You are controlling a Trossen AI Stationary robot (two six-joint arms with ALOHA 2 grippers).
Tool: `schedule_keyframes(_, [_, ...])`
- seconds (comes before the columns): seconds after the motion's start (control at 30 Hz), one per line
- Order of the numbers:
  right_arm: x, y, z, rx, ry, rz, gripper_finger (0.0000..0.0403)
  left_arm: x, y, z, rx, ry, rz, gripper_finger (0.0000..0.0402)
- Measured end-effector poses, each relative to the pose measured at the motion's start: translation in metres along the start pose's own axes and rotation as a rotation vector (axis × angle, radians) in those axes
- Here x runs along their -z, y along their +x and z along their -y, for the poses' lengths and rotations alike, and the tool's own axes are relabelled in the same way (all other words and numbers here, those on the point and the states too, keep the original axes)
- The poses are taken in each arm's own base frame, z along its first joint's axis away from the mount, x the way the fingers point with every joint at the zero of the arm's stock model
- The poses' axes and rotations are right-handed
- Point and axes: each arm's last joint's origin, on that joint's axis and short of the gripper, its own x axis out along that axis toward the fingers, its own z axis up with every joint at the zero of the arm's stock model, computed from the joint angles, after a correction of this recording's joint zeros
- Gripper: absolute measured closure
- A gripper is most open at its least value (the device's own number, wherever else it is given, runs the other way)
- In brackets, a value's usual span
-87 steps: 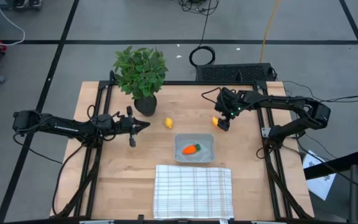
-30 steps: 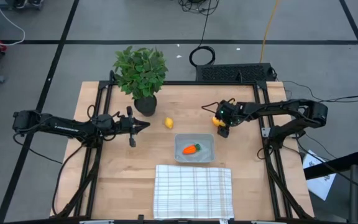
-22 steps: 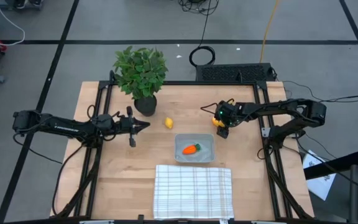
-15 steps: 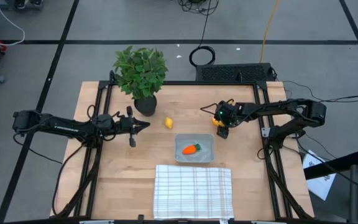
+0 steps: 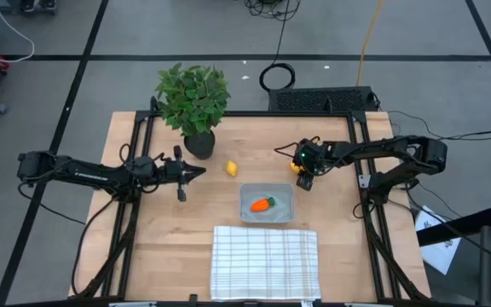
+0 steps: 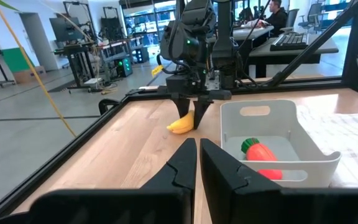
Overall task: Pick and placing Produce into tupperware
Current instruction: Put the banana into the gray bin
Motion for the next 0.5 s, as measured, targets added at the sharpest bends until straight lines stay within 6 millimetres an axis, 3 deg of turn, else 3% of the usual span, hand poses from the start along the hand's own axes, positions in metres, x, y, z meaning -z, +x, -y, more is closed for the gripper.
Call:
schedule_keyframes(0.23, [-0.003,-0.014,0.000,-0.001,0.007,0.066,0.0252,0.000,0.000,0.000,0.000,0.000,0.000,0.0376])
schedule_keyframes(0.5, [-0.005,-0.038,0.000,-0.016,0.001,0.170,0.0277,0.000,0.000,0.000,0.000,0.000,0.000,0.0376])
